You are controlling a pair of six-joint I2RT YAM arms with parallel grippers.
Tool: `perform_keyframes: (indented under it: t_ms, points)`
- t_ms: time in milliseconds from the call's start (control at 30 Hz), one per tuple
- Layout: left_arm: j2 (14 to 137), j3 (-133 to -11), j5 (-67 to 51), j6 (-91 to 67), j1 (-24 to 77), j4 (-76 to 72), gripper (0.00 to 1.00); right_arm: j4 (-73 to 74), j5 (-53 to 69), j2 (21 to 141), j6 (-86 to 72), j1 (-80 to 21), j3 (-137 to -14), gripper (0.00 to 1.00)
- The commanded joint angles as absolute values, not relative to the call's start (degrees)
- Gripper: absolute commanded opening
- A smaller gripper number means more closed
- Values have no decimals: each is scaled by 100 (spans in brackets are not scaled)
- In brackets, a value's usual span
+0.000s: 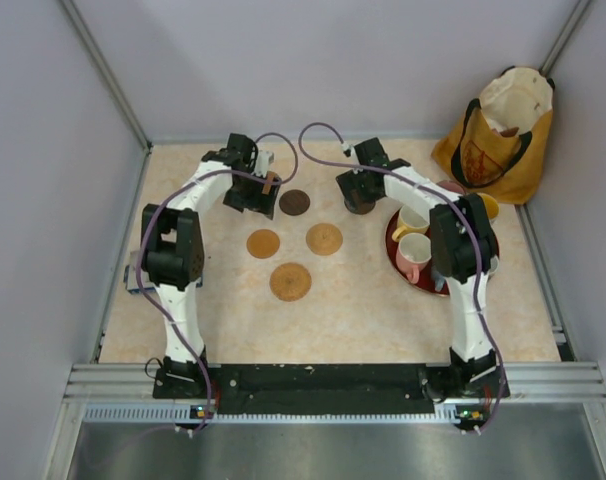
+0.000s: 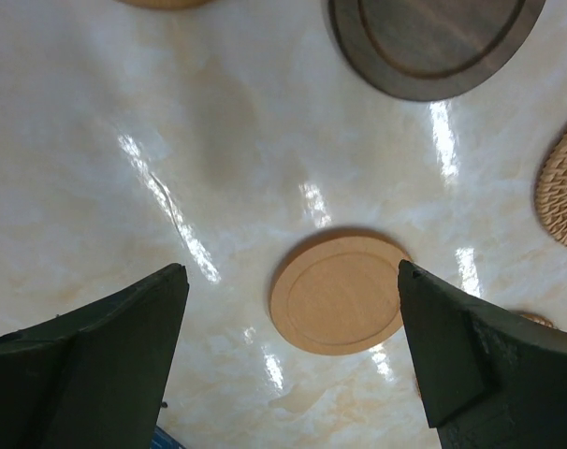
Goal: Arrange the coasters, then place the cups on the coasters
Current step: Move the coaster to the center of the board.
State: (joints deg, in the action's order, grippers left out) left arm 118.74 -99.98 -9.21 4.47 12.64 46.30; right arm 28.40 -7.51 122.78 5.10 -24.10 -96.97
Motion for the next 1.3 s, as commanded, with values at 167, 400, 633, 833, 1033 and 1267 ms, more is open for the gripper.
perform_keyframes:
  t_ms: [167,400,633,833,1033,1267]
  points:
    - [10732,-9010,-686,650,1160,4158,98,3252,-369,12946,-334,-2127,-10688,98]
    - [10564,-8745,-703,633,1064,4052,98,3349,-97,13034,-457,-2022,-10635,97]
    - [10564,-8754,-782,589,1063,4052,98,3366,360,13052,-554,-2013,-10600,95]
    - [10556,-8728,-765,580,1063,4061,98,3366,457,13096,-633,-2013,-10608,94]
    - [10573,-8719,-782,571,1063,4052,98,3358,150,13175,-633,-2013,-10722,94]
    - [10582,-8736,-782,545,1064,4052,98,3357,26,13350,-598,-2021,-10898,94]
